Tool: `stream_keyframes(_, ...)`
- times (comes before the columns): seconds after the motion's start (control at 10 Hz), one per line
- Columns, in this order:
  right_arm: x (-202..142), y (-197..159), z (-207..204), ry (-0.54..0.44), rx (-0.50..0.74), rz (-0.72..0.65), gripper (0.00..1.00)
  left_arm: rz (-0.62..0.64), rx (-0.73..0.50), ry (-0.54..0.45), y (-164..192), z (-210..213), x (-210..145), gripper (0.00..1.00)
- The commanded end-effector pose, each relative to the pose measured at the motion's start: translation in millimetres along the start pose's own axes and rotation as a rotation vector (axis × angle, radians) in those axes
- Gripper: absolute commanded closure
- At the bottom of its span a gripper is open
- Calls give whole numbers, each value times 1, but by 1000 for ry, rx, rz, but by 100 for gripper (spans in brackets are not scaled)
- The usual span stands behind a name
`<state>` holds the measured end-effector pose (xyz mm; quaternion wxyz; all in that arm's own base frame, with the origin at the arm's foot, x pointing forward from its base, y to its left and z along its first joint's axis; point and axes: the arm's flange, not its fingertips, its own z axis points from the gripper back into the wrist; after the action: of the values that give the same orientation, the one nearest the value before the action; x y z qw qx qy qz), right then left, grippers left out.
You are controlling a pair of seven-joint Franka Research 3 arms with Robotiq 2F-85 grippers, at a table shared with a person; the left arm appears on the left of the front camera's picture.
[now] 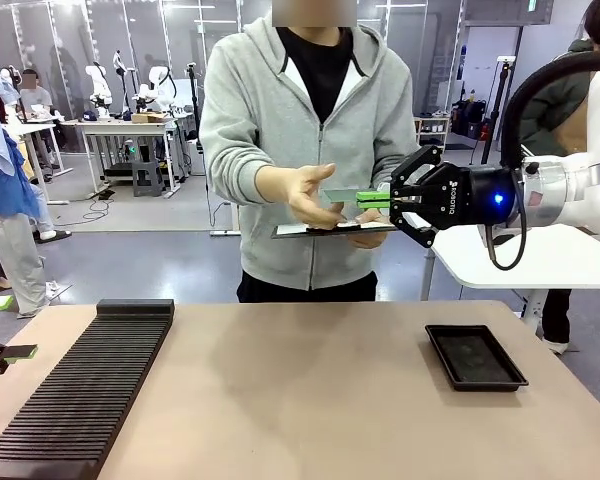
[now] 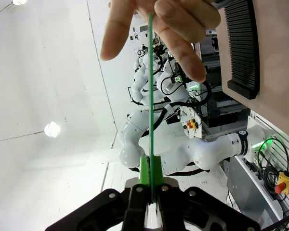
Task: Inspect the PCB.
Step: Place the Blank PCB in the ESD tray.
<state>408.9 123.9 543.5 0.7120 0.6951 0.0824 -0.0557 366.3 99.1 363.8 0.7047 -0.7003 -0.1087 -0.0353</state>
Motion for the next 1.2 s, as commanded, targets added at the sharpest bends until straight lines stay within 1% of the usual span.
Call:
stream_keyframes(0.0,-1,1,-1,1,0,4,100,0,1,0,0,1,0,0)
stream_keyframes(0.9,-1,1,-1,1,0,4,100,0,1,0,0,1,0,0)
stream_keyframes(1.0,0,0,0,0,0,0,97,0,1,0,0,1,0,0)
stream_keyframes(1.1,1,5,5,-18,-40,55,97,0,1,0,0,1,0,0)
